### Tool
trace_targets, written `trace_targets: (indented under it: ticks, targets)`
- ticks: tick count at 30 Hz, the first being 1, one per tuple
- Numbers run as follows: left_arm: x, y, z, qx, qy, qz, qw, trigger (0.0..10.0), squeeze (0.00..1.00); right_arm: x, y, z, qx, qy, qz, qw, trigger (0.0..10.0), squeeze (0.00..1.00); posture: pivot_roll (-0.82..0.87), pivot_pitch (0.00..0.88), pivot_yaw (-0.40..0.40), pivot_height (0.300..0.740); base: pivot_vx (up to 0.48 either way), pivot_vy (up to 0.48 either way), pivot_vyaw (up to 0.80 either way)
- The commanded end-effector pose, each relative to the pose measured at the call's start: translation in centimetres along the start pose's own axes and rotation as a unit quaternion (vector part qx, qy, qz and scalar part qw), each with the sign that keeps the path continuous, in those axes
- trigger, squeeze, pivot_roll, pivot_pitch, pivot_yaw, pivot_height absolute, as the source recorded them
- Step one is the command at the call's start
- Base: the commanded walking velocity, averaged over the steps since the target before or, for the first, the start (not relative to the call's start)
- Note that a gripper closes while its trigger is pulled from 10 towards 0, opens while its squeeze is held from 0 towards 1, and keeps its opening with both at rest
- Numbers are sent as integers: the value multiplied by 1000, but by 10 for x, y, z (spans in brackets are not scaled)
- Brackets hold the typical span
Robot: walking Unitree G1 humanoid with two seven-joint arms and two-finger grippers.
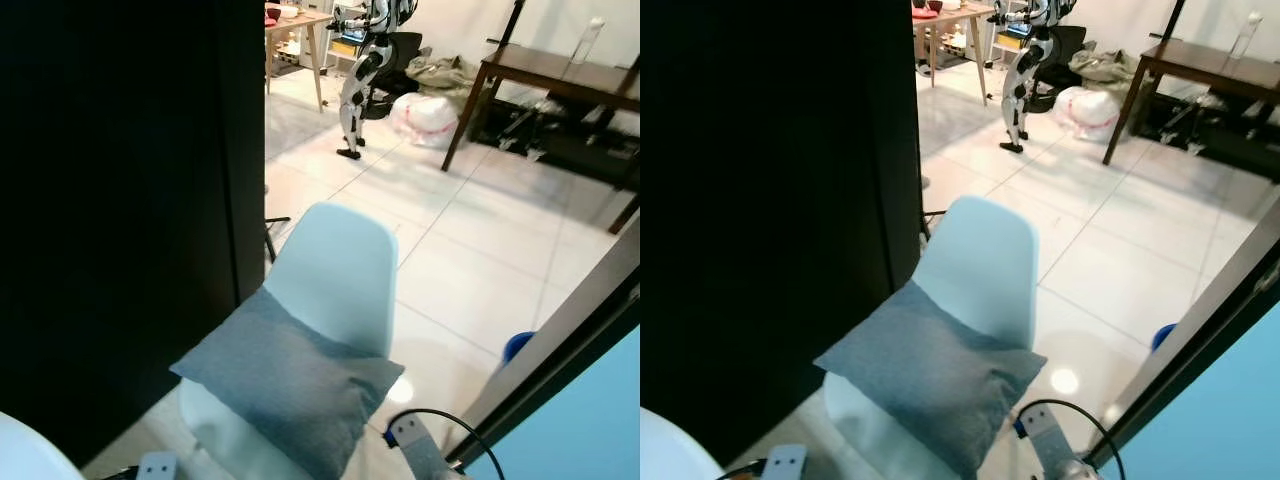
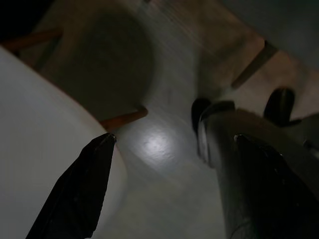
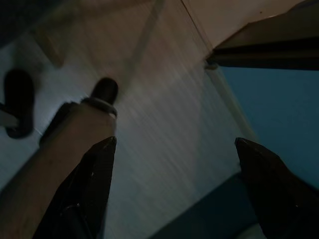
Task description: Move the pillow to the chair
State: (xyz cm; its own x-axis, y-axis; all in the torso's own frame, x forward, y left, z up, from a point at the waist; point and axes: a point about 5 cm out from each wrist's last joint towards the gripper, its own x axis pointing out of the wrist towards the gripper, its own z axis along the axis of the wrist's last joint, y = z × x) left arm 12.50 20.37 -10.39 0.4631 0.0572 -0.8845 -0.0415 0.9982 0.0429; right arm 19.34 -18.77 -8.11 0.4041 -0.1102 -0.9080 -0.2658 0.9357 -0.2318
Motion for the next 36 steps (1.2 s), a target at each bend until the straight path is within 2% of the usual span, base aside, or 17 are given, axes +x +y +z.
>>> trace_targets:
  ticks: [1,6,9,10,13,15,19,23,25,31,36]
  targets:
    - [0,3,0,20,6,-3,1000,10000,0,0,-3,5,8,-12,-5,1000,10000,0,-33,0,-5,740,0,0,0]
    - [0,3,-2,46,14,-16,999,10000,0,0,0,4,45,-18,0,999,10000,0,-12,0,40,740,0,0,0]
    - [-1,2,-3,67,14,-23,997,10000,0,0,5,1,46,-15,5,999,10000,0,2,0,43,740,0,0,0]
    - [-1,3,-5,81,18,-24,996,10000,0,0,11,-2,42,-10,11,999,10000,0,19,0,50,740,0,0,0]
    - [-2,5,-6,81,21,-21,996,10000,0,0,16,-4,39,-7,18,999,10000,0,17,0,72,740,0,0,0]
    - [-2,7,-8,76,25,-19,997,10000,0,0,29,3,47,-19,44,998,10000,0,-8,0,102,740,0,0,0]
    - [-1,3,-7,87,28,-23,996,10000,0,-1,32,11,50,-33,62,996,10000,0,-11,0,101,740,0,0,0]
    - [0,0,-2,76,24,-14,997,10000,0,-1,31,9,55,-24,67,996,10000,0,-8,0,72,740,0,0,0]
    - [2,-11,0,66,21,-19,997,10000,0,-1,32,5,21,-19,73,997,10000,0,-15,0,40,740,0,0,0]
    - [2,-23,-4,48,25,-27,998,10000,0,-1,31,4,14,-17,73,997,10000,0,-15,0,0,740,-40,0,0]
    - [2,-30,-6,34,27,-31,999,10000,0,-1,25,7,-38,-21,68,997,10000,0,-3,0,-27,740,-112,0,0]
